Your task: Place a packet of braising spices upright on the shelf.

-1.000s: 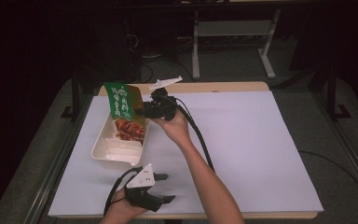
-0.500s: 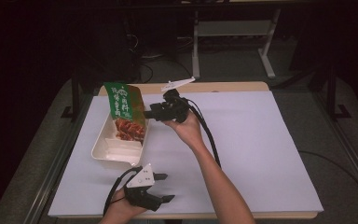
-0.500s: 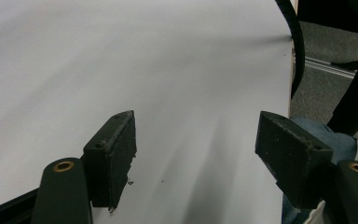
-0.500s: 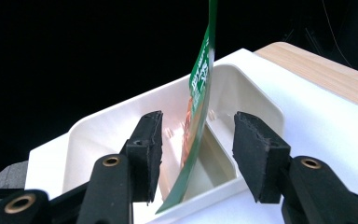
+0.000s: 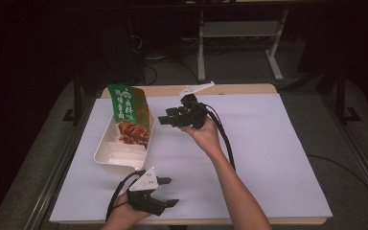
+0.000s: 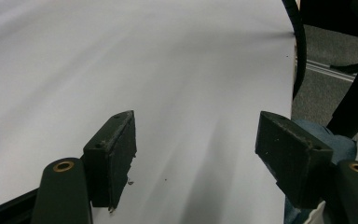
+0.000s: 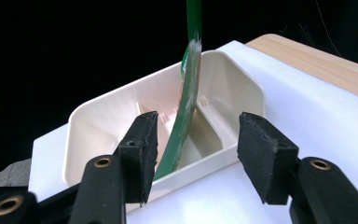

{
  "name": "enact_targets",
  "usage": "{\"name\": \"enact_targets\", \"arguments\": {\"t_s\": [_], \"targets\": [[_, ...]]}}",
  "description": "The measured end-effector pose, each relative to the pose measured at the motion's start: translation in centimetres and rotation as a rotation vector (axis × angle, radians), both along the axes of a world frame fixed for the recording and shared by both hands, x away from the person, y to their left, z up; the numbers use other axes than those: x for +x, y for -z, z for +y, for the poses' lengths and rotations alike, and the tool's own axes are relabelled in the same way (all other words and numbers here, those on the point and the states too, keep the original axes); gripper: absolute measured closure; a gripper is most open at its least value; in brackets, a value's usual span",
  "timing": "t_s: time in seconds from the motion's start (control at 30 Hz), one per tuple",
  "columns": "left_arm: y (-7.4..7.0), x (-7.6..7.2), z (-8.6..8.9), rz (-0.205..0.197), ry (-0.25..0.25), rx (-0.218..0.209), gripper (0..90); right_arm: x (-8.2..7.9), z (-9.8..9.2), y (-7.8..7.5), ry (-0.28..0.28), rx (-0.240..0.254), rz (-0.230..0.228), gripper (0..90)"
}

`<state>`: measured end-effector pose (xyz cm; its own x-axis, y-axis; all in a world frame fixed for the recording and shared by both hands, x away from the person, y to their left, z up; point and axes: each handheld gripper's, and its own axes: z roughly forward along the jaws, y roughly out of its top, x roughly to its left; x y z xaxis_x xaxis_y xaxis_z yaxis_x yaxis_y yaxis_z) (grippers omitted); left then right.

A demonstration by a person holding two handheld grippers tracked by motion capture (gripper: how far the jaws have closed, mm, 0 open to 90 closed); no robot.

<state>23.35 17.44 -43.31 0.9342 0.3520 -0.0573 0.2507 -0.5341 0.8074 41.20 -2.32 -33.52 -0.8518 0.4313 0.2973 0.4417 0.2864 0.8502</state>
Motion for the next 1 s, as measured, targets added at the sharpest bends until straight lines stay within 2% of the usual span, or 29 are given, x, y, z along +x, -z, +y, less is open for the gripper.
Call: {"name": "enact_targets", "arguments": {"t_s": [0.43, 0.73, 1.0], "targets": [[0.1, 0.1, 0.0, 0.003, -0.001, 0.007, 28.1, -0.6, -1.3, 0.1, 0.002, -0.018, -0.003, 43.0], [0.1, 0.1, 0.0, 0.004, -0.003, 0.005, 28.1, -1.2, -2.4, 0.2, -0.017, -0.038, 0.007, 41.1], [0.1, 0.2, 0.0, 0.008, -0.006, 0.004, 27.7, -1.8, -3.5, 0.4, -0.014, -0.037, 0.006, 39.1]]}}
